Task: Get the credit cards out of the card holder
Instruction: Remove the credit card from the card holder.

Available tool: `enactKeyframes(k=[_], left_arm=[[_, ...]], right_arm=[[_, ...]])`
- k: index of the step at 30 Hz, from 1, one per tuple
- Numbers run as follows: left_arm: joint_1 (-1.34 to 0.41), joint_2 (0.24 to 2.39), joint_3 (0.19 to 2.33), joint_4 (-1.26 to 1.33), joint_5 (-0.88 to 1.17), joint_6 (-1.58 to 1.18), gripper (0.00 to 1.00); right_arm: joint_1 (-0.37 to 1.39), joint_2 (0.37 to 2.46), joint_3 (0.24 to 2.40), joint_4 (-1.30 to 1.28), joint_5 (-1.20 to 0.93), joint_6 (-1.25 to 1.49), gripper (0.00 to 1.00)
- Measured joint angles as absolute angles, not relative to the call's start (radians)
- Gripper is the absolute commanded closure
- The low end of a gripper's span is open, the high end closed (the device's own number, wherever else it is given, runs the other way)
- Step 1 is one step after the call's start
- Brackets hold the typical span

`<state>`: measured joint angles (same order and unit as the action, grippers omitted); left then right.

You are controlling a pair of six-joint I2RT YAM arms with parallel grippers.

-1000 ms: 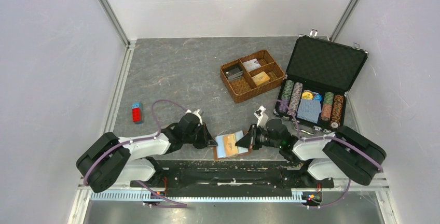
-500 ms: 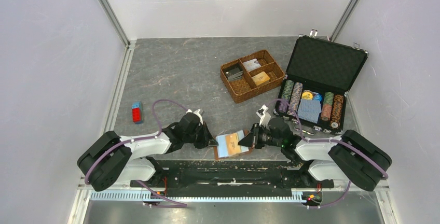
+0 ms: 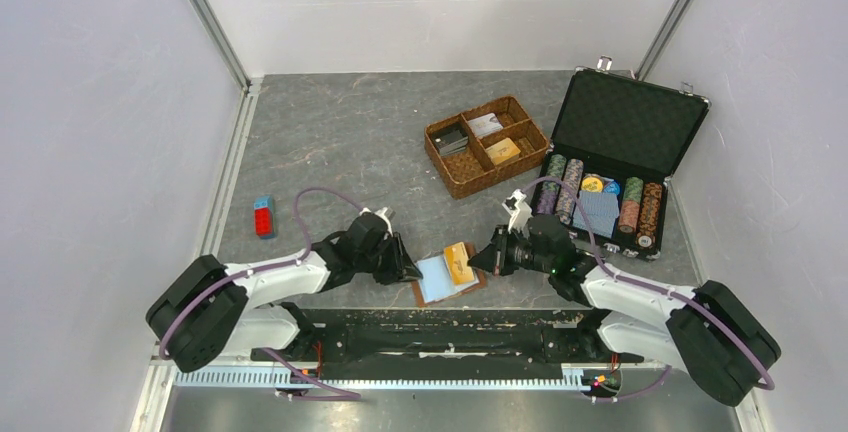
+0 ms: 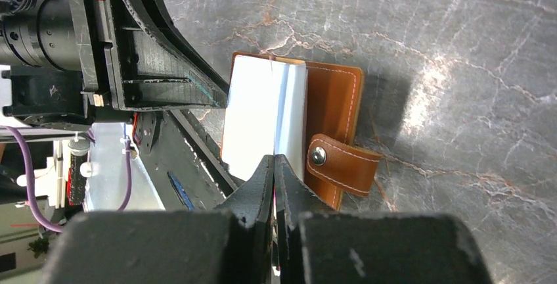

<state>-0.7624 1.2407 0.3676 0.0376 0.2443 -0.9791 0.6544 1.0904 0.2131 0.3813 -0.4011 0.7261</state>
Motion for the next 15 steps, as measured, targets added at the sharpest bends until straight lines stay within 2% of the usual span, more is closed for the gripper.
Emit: enactKeyframes(k=[7,15], left_arm=[[-0.762,1.186,0.463,-0.086,0.245,-0.949,0.48],[-0.762,1.09,0.591,-0.222,0.217,-0.893,0.42]], right_arm=[[0.631,1.06,0.256,0.321,-0.436,0.671,1.0],[0.597,1.033,0.358,0.219,-0.492,0.567,1.0]])
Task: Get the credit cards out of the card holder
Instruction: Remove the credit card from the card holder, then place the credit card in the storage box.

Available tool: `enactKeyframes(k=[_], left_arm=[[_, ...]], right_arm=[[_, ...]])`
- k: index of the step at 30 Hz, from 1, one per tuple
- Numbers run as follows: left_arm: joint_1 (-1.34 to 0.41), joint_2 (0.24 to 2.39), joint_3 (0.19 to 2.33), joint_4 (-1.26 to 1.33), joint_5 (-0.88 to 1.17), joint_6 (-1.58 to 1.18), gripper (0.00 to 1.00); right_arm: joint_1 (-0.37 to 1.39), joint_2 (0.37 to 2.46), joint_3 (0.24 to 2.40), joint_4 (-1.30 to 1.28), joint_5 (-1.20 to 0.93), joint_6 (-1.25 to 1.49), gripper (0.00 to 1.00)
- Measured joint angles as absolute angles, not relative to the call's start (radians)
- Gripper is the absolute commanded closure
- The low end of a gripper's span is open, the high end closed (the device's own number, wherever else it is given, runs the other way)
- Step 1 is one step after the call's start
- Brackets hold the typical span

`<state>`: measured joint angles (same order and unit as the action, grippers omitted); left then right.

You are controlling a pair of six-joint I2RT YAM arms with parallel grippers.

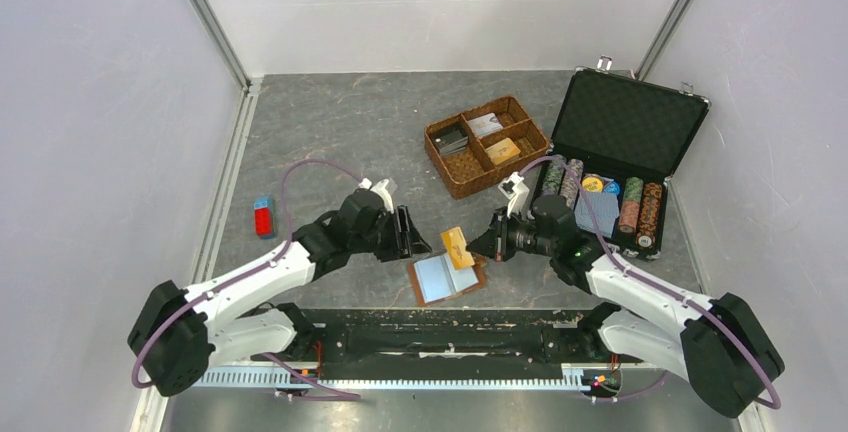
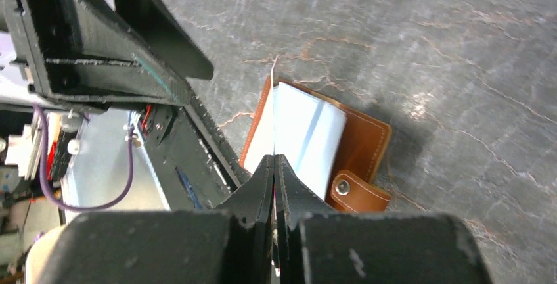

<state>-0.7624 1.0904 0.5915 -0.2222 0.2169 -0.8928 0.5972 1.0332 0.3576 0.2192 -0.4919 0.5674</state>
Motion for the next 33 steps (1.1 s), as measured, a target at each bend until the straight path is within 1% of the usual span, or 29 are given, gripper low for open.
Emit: enactKeyframes(k=[7,11,21,24,25,26,28,30,31,33], left_arm=[[-0.762,1.068,0.659,-0.297,0.215,-0.789,0.37],[-0.762,1.068,0.704,-0.322,0.255,-0.71,0.36],[-0.762,1.103,0.764,-0.319,0.478,-0.568,0.37],[-0.762,1.151,0.777,-0.315,0.548,-0.552,0.46],[-0.762,1.166,0.78,-0.313,0.569,-0.548,0.52],[-0.763,1.178,0.781,-0.312,0.587,-0.545,0.6],[-0.763,1.188,0.782,-0.312,0.607,-0.541,0.79],[-0.763,1.188,0.783,-0.308,0.616,-0.537,0.93],[-0.763,1.188,0.783,-0.305,0.621,-0.537,0.97],[-0.763,1.188,0.783,-0.293,0.637,-0.539,0.98]], right_arm=[[0.591,1.043,0.408,0.194,-0.651,0.493,1.0],[0.591,1.045,0.41,0.194,-0.754,0.477,1.0],[0.599,1.049,0.41,0.258,-0.877,0.49,1.0],[0.616,1.064,0.41,0.282,-0.887,0.497,1.0],[0.624,1.069,0.41,0.284,-0.889,0.498,1.0],[0.628,1.071,0.41,0.287,-0.892,0.499,1.0],[0.635,1.075,0.41,0.29,-0.897,0.496,1.0],[0.636,1.076,0.415,0.274,-0.898,0.482,1.0],[0.636,1.077,0.419,0.267,-0.897,0.476,0.97],[0.636,1.08,0.425,0.247,-0.882,0.466,0.88]])
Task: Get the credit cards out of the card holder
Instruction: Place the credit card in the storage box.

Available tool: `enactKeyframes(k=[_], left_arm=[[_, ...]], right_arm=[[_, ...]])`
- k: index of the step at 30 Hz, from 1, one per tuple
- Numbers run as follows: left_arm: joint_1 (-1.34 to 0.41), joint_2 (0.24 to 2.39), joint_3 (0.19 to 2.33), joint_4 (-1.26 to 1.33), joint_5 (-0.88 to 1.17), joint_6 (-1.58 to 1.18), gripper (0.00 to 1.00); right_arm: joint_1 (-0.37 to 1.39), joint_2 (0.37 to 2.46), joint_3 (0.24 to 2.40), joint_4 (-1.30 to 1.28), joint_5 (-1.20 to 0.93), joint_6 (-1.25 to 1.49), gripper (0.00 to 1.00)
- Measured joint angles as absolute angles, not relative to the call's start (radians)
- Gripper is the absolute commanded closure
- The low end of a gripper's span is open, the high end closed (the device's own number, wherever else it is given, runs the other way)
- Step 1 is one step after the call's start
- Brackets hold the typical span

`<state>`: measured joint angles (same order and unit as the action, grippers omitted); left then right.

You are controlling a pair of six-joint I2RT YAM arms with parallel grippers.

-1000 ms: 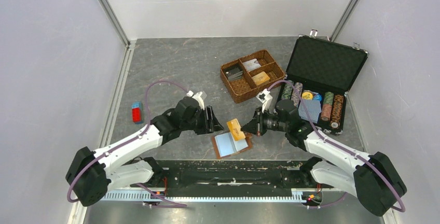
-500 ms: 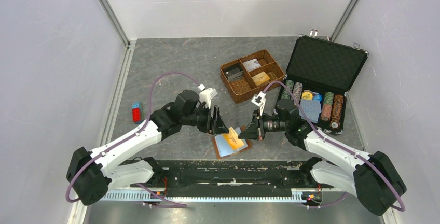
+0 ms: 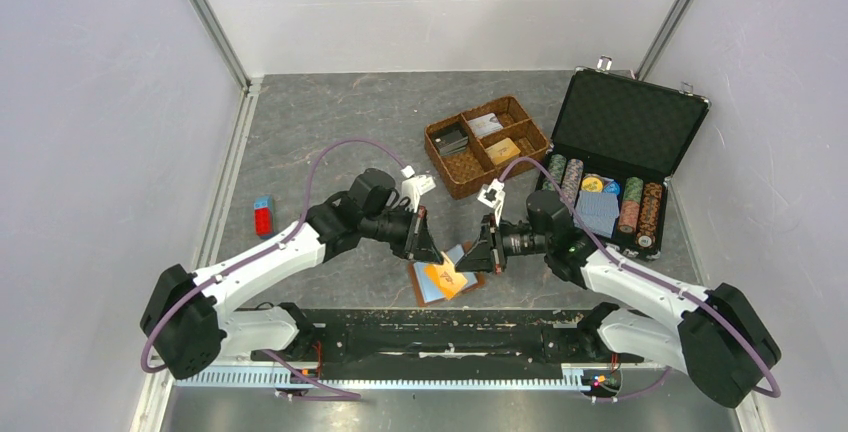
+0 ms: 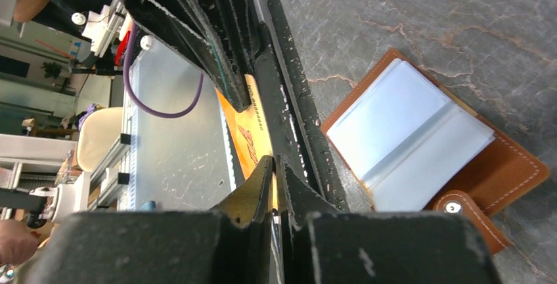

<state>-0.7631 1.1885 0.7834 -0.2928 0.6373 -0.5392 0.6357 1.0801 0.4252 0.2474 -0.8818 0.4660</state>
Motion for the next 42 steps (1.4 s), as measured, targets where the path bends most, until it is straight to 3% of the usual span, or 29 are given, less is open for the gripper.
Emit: enactKeyframes(k=[5,16,21,32,42], left_arm=[[-0.763,1.188,0.783,-0.253,0.63,-0.563,0.98],[-0.763,1.082,0.657,-0.009,0.373,-0.776,0.98],[-0.763,1.007,0.576,0.157,0.257,-0.898,0.98],[-0.763,0.964,0.483,0.414,0.128,-1.056,0.98],[-0.763,0.955,0.43,0.521,0.104,-1.108,0.98]], right_arm=[[0.631,1.075,0.432,0.229,-0.805,0.473,0.62],[0.619,0.893,0.397,0.304,-0.476,0.654,0.34],[0.618,0.859,0.328,0.381,-0.385,0.761,0.39],[0.618,0.892,0.247,0.606,-0.357,0.936,0.77],[0.618,0.917,0.218,0.771,-0.338,1.023,0.7]])
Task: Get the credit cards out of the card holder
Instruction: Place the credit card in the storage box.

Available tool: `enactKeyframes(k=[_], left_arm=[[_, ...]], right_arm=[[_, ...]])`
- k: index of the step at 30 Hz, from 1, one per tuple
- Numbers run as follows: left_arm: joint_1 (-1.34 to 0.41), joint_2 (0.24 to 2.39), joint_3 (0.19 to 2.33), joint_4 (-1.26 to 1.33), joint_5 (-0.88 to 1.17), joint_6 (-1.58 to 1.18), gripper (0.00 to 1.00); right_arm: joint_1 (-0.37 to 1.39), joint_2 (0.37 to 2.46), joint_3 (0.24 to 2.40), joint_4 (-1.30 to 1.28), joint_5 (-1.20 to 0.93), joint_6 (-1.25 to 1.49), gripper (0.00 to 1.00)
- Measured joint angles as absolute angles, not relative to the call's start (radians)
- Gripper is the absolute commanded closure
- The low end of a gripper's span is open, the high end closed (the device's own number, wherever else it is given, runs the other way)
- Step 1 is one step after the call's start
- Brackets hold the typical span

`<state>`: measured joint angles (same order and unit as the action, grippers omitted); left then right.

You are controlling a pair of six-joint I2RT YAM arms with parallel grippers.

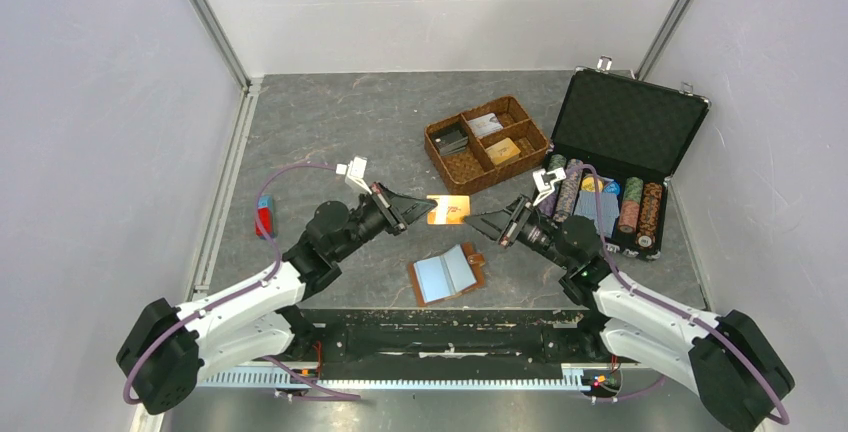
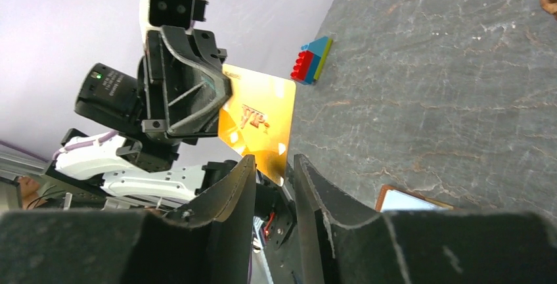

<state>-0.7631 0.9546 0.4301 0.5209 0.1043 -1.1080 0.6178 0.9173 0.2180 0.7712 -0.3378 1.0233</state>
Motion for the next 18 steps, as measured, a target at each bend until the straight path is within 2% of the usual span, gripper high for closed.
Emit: enactKeyframes(k=[3,6,8,10,11,13,16,18], left_arm=[[-0.763,0.955,0.409,0.559,0.103,-1.12,0.98],[-0.763,0.954,0.395,0.582,0.101,-1.129,0.98],[-0.763,0.953,0.388,0.597,0.095,-1.132,0.94],[-0.763,0.953,0.385,0.604,0.087,-1.133,0.79],[-0.763,0.953,0.385,0.605,0.086,-1.134,0.68],[-0.763,0.953,0.384,0.605,0.084,-1.139,0.38],[-0.762,0.936,0.382,0.556,0.083,-1.141,0.16],[-0.762,0.907,0.386,0.484,0.08,-1.129,0.07]], right_arm=[[0.618,0.928,0.211,0.814,-0.334,1.048,0.78],[0.618,0.932,0.199,0.849,-0.321,1.068,0.97],[0.618,0.932,0.198,0.86,-0.311,1.079,1.0],[0.618,0.931,0.198,0.875,-0.305,1.089,1.0],[0.617,0.931,0.198,0.879,-0.305,1.089,1.0],[0.61,0.931,0.204,0.866,-0.307,1.072,1.0],[0.559,0.926,0.265,0.756,-0.323,0.989,1.0],[0.492,0.928,0.335,0.654,-0.348,0.907,1.0]])
